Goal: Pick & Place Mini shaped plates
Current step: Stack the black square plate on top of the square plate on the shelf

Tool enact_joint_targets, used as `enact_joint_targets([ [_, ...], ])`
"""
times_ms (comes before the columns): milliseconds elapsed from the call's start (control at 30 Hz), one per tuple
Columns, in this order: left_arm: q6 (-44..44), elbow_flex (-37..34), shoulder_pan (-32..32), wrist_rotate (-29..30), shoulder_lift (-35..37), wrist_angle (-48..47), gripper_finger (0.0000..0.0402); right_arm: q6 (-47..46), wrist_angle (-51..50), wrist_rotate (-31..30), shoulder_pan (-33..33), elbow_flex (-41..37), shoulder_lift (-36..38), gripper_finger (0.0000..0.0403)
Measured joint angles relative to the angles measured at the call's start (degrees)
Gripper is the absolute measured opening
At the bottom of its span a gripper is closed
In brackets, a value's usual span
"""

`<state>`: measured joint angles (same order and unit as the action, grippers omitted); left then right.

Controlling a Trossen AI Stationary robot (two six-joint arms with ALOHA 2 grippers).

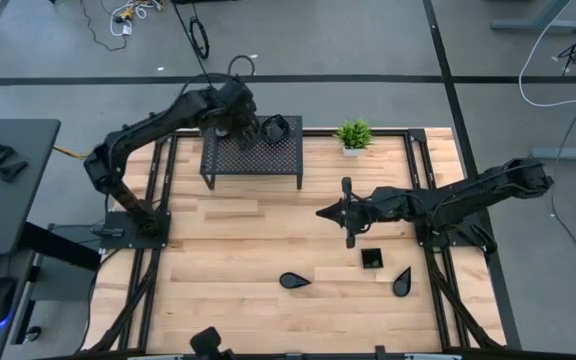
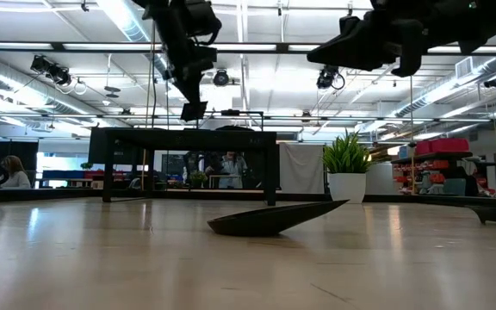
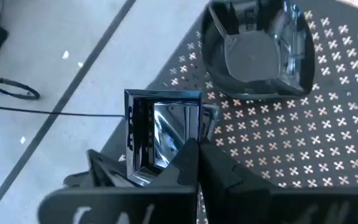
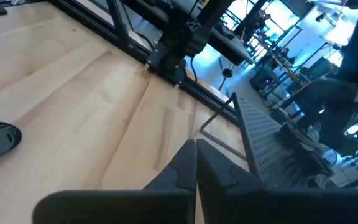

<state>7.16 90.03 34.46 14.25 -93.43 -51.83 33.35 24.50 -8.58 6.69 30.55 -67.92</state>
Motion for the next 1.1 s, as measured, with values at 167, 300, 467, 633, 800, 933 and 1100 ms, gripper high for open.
enact_joint_targets([
  [167, 4.6, 0.0, -0.7, 1.2, -2.2, 0.3, 0.0005, -0.9, 0.0, 0.0, -0.1, 0.0, 0.0, 0.0007],
  [300, 10.1, 0.0, -2.1, 6.7, -3.1, 0.2, 0.0005, -1.0, 0.0, 0.0, -0.1, 0.0, 0.0, 0.0006],
  [467, 12.9, 0.0, -2.2, 3.7, -3.1, 0.4, 0.0005, -1.4, 0.0, 0.0, -0.1, 0.0, 0.0, 0.0006],
  [633, 15.8, 0.0, -1.8, 3.5, -3.1, 0.5, 0.0005, -1.4, -0.1, 0.0, 0.0, 0.0, 0.0, 0.0006],
  [800, 16.7, 0.0, -1.0, 5.0, -3.1, 0.5, 0.0005, -1.4, -0.1, 0.0, 0.0, 0.0, 0.0, 0.0006],
  [933, 17.9, 0.0, -0.4, 3.5, -3.8, 0.3, 0.0005, -1.4, 0.0, 0.0, 0.0, 0.0, 0.0, 0.0006],
  [1100, 19.2, -0.1, -0.6, 4.0, -4.7, 0.4, 0.0005, -1.5, 0.0, 0.0, 0.1, 0.0, 0.0, 0.0006],
])
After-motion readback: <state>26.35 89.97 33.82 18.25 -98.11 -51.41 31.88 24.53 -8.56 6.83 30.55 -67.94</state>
